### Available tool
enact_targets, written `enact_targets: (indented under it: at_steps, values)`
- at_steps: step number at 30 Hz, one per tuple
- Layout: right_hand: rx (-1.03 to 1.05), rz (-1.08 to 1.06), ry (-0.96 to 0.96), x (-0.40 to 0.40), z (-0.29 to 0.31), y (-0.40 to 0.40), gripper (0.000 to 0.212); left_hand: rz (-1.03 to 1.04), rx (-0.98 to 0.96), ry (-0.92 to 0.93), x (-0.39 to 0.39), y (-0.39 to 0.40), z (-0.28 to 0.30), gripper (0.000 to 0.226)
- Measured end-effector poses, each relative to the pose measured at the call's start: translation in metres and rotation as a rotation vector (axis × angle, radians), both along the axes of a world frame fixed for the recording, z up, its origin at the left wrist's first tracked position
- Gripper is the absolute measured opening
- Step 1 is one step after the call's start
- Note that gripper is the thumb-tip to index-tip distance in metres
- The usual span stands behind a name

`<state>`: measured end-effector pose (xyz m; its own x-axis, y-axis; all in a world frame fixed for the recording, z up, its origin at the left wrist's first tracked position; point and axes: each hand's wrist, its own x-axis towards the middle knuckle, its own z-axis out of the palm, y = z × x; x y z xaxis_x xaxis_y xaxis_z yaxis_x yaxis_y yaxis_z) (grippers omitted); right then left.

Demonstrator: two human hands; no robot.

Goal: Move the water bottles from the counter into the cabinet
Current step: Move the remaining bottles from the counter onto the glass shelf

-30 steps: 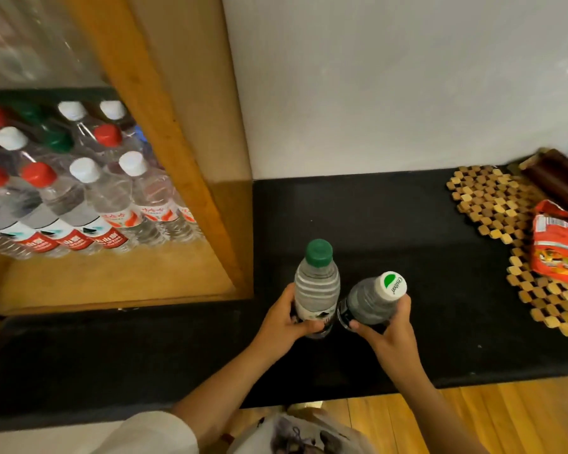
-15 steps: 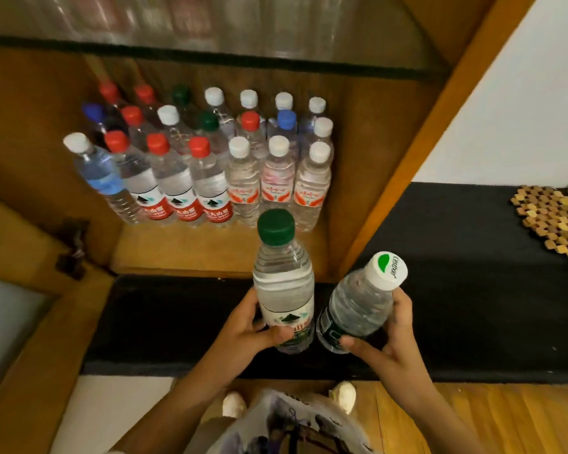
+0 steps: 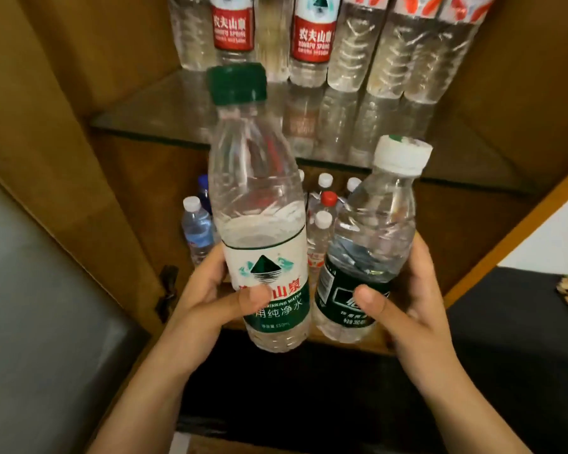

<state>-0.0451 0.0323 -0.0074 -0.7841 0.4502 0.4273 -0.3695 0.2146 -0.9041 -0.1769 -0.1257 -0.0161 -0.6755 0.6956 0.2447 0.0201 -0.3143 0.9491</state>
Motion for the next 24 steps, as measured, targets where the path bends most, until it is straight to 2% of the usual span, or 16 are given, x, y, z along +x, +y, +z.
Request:
enact_targets:
  at_steps: [2,5,9,11,15,21,24]
  values:
    - [0.044,0.019,0.049,-0.014,0.025,0.002,0.064,0.042,0.071,0.098,-0.01,0.002,0.027,0.054]
    - [0.081,0.036,0.123,-0.032,0.061,0.005,0.069,0.092,0.169,0.23,-0.028,0.005,0.067,0.05]
    - [0.165,0.086,0.178,-0.059,0.109,0.01,0.073,0.165,0.202,0.367,-0.057,0.013,0.114,0.042]
    - [0.18,0.102,0.183,-0.077,0.129,0.014,0.072,0.193,0.183,0.404,-0.071,0.02,0.132,0.039]
    - [0.197,0.109,0.139,-0.117,0.148,0.028,0.07,0.203,0.102,0.431,-0.096,0.036,0.149,0.049]
    - [0.184,0.076,-0.013,-0.159,0.137,0.05,0.069,0.163,-0.084,0.416,-0.128,0.046,0.145,0.058]
    - [0.175,0.06,-0.072,-0.167,0.129,0.056,0.071,0.168,-0.135,0.469,-0.136,0.047,0.145,0.063]
